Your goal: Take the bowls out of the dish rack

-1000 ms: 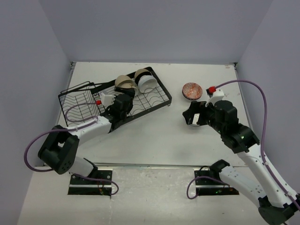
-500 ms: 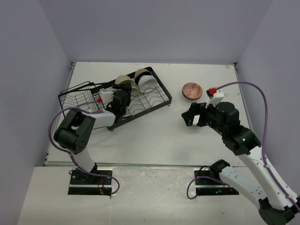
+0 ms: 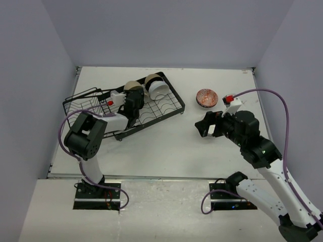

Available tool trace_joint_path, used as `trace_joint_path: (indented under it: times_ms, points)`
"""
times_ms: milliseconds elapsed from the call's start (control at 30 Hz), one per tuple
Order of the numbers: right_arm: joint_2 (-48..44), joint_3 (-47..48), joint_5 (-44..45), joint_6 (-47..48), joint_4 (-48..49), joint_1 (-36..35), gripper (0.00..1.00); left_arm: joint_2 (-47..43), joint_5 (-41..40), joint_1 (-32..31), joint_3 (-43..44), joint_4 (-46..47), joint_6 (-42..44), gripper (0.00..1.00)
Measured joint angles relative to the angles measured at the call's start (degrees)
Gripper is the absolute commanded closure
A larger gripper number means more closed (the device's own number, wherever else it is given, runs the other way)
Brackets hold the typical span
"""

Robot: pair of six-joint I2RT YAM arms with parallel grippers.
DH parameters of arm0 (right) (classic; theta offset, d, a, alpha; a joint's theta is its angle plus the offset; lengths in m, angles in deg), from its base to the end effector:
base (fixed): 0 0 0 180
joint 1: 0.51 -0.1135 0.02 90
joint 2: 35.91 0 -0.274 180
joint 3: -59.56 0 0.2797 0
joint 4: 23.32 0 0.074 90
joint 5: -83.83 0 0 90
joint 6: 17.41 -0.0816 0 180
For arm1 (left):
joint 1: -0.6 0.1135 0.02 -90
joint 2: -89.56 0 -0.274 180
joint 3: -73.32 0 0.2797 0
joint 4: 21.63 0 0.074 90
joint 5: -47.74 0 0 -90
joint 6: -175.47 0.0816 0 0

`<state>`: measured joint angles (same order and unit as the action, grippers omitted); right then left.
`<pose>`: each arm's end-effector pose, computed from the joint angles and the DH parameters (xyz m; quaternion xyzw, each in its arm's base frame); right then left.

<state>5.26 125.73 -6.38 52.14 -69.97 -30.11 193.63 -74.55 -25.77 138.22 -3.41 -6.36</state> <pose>0.1841 0.1049 0.3547 -0.0670 0.8246 0.2390 0.5083 0.4109 -0.1550 0.1515 -0.5605 0.5805 -0.3495 0.4762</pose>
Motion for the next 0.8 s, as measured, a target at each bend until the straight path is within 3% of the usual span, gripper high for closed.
trace_joint_path:
  times_ms: [200, 333, 800]
  points:
    - [-1.11, -0.66, -0.92, 0.11, 0.5, -0.02, 0.01, 0.13, 0.0, -0.02, 0.59, -2.6, -0.48, 0.78]
    - [-1.49, -0.7, -1.05, 0.13, 0.59, -0.02, 0.01, 0.13, 0.04, -0.22, 1.31, -2.29, -0.55, 1.0]
    - [-2.32, -0.79, -2.32, 0.17, 1.31, -0.39, 0.01, 0.17, -1.18, -0.94, 1.36, -1.84, 1.38, 1.0]
